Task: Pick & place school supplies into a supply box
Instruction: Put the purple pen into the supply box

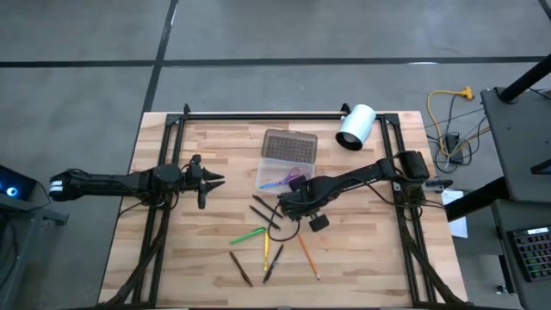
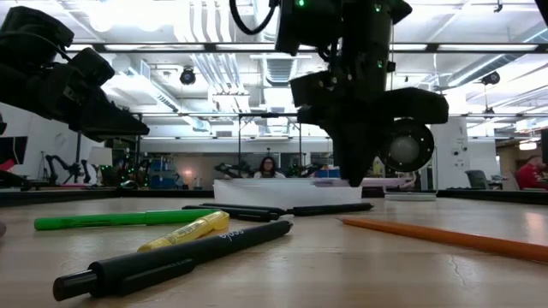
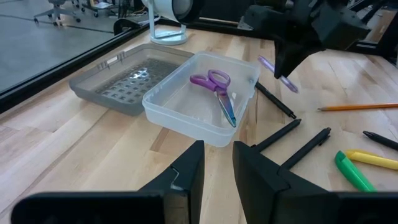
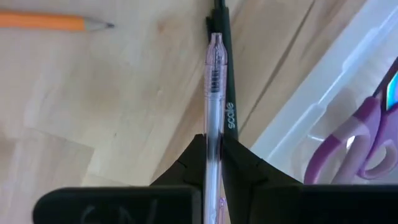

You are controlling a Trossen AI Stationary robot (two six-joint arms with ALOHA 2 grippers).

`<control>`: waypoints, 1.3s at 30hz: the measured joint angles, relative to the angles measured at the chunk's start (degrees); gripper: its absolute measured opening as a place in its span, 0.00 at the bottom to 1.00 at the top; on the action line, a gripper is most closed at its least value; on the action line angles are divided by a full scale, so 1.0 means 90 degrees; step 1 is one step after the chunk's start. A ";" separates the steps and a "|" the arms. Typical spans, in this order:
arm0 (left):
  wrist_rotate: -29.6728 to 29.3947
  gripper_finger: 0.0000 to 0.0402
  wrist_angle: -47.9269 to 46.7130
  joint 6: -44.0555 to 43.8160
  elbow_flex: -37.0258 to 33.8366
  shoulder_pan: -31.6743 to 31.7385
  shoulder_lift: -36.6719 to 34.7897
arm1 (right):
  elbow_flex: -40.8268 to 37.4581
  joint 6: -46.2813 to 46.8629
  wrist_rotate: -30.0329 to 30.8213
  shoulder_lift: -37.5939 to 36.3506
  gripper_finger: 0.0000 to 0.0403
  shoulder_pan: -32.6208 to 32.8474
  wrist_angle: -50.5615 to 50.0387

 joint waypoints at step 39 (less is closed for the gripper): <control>0.0000 0.17 0.0000 0.0000 0.0000 0.0002 0.0000 | 0.0290 0.1502 0.2333 -0.0005 0.04 -0.0319 0.1793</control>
